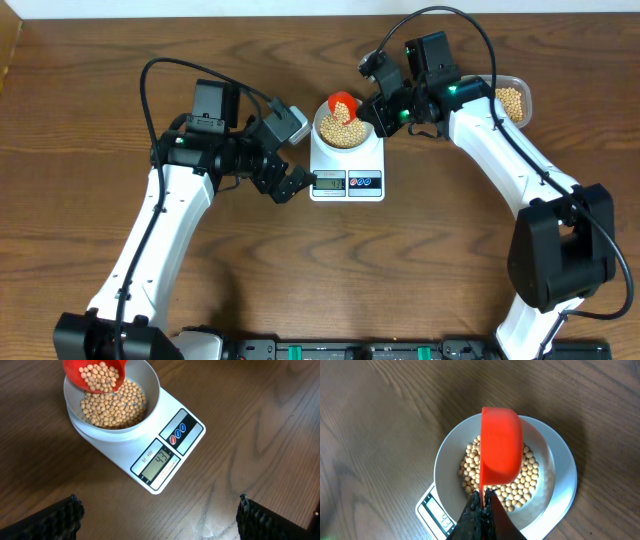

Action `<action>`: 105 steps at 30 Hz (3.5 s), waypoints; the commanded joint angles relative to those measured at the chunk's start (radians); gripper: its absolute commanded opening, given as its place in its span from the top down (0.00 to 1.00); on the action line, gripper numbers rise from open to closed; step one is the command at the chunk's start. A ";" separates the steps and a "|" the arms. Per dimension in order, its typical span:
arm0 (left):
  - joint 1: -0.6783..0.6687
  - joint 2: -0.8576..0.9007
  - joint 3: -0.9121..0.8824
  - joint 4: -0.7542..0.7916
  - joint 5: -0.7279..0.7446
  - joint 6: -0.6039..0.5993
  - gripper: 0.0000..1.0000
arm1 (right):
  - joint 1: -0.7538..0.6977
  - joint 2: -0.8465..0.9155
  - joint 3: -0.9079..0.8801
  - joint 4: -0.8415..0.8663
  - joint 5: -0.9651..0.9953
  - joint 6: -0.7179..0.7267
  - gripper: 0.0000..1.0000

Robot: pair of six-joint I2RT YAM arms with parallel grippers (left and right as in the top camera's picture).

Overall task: Scoop item into bowl and weigh 50g on scale
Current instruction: 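Tilt the red scoop slowly to trickle soybeans into the bowl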

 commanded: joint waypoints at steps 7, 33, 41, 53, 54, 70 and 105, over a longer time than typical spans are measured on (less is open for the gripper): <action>-0.002 0.000 -0.009 -0.002 -0.005 0.014 0.00 | 0.007 -0.027 0.002 -0.002 -0.021 -0.015 0.99; -0.002 0.000 -0.009 -0.002 -0.005 0.014 0.00 | 0.033 -0.037 0.002 -0.016 0.059 -0.106 0.99; -0.002 0.000 -0.009 -0.002 -0.005 0.014 0.00 | 0.033 -0.053 0.002 -0.016 0.062 -0.127 0.99; -0.002 0.000 -0.009 -0.002 -0.005 0.014 0.00 | 0.033 -0.053 0.002 -0.017 0.066 -0.169 0.99; -0.002 0.000 -0.009 -0.002 -0.005 0.014 0.00 | 0.033 -0.053 0.002 -0.017 0.066 -0.177 0.99; -0.002 0.000 -0.009 -0.002 -0.005 0.014 0.00 | 0.033 -0.053 0.002 -0.017 0.066 -0.194 0.98; -0.002 0.000 -0.009 -0.002 -0.005 0.014 0.00 | 0.033 -0.053 0.002 -0.016 0.100 -0.222 0.99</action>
